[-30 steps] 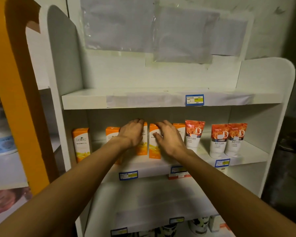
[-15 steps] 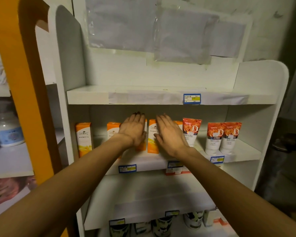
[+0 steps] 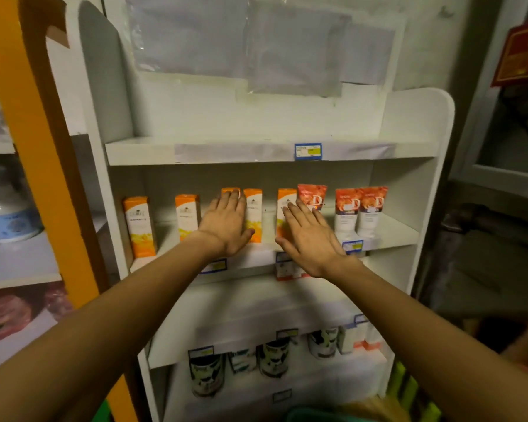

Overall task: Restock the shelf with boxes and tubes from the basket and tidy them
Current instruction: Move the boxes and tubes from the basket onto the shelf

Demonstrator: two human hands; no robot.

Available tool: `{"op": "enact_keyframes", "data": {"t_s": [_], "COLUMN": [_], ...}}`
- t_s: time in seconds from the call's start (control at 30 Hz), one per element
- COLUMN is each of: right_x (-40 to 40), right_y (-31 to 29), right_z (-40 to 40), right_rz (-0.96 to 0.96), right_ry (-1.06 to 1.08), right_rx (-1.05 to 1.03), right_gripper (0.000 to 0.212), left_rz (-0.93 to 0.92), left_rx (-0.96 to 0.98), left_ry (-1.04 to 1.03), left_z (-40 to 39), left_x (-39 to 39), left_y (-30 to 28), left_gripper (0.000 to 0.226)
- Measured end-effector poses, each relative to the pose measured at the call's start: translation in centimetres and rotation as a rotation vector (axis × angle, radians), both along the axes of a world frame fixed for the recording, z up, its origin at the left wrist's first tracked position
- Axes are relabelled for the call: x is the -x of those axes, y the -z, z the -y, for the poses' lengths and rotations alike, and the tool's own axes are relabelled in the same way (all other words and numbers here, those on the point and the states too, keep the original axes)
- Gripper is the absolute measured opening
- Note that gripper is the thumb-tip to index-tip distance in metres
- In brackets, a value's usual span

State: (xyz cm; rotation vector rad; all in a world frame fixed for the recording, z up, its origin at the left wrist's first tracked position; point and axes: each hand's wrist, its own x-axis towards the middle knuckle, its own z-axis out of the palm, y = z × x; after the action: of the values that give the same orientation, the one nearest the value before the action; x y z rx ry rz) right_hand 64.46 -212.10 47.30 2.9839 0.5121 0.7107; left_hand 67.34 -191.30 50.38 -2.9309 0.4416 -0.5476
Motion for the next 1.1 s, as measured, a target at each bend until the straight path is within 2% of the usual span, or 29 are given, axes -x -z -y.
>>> {"op": "enact_keyframes", "data": {"t_s": [0.37, 0.53, 0.73, 0.97, 1.1], "right_x": [7.0, 10.0, 12.5, 14.0, 13.5], "right_y": [7.4, 12.8, 20.8, 31.1, 37.2], "right_z": [8.1, 12.5, 16.0, 17.8, 18.7], "right_rz": [-0.153, -0.293, -0.48, -0.731, -0.838], "right_ry": [0.128, 0.234, 0.331, 0.432, 0.447], "right_rx": [-0.041, -0.069, -0.12, -0.176, -0.217], "right_gripper": [0.073, 0.074, 0.077, 0.074, 0.074], "left_rz": [-0.105, -0.231, -0.411, -0.67, -0.795], "left_rx": [0.009, 0.015, 0.013, -0.1, -0.093], "left_ry": [0.121, 0.218, 0.326, 0.341, 0.355], "left_z": [6.1, 9.8, 13.7, 16.9, 17.9], "left_x": [4.9, 6.2, 7.9, 8.2, 7.4], "left_y": [7.0, 13.6, 22.2, 32.6, 37.8], "left_gripper": [0.089, 0.087, 0.071, 0.06, 0.052]}}
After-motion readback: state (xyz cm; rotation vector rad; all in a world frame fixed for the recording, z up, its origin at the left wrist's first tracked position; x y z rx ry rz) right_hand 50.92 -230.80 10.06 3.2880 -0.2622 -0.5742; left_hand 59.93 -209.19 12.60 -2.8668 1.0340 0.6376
